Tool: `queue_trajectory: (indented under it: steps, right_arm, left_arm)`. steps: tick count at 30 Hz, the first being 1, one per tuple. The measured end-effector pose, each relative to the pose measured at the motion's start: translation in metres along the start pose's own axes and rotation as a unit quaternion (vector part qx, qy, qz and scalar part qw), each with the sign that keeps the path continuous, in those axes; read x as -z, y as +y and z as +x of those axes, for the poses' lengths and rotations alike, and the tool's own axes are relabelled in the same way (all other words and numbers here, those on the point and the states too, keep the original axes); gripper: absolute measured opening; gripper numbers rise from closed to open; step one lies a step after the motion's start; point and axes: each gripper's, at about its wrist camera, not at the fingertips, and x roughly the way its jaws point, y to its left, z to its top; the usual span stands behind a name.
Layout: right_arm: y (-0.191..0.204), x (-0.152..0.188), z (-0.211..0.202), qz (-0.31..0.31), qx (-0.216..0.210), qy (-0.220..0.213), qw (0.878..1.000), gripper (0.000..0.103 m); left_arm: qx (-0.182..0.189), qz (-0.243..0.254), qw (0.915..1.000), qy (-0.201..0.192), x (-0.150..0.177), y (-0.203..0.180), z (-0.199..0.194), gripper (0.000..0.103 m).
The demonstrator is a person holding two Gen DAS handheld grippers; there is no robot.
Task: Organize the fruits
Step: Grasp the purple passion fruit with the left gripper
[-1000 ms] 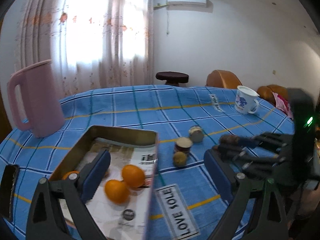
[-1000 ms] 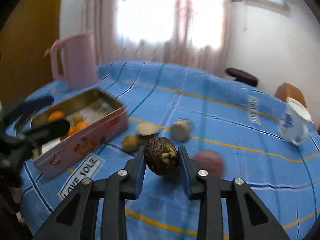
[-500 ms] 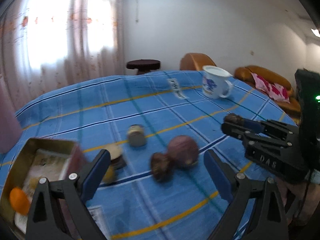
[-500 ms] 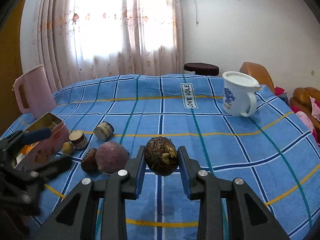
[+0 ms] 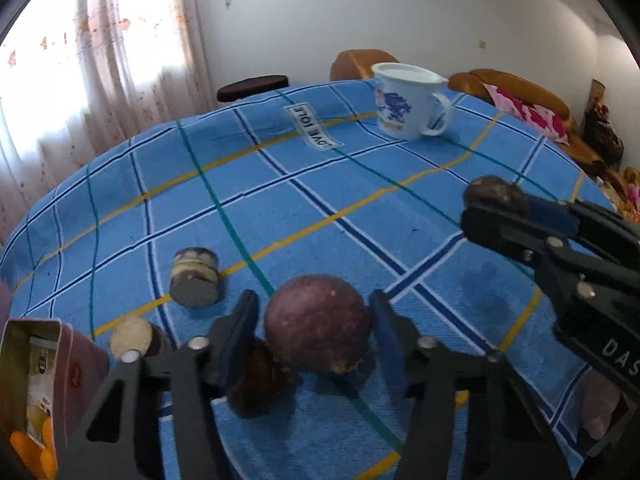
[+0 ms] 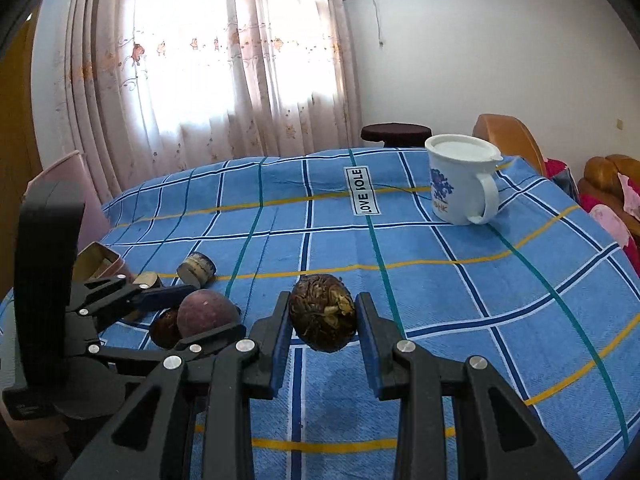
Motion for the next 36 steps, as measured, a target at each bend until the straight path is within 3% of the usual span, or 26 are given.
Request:
queue_trajectory:
  steps: [9,22,36]
  right_arm:
    - [0.002,0.001,-0.006,-0.005,-0.002,-0.018,1.0,0.033]
    - [0.007,0.002,-0.018,-0.019,-0.012,-0.049,0.999,0.033]
    - [0.013,0.004,-0.03,-0.034,-0.017,-0.084,0.996,0.033]
  left_arm:
    - [0.014,-0.027,0.9989,-0.035,0.002,0.01,-0.014,0.054]
    - [-0.009,-0.048,0.9925,-0.112,0.006,0.018,-0.04,0.054]
    - [-0.037,-0.044,0.9838,-0.17,0.013,0.013,-0.062,0.054]
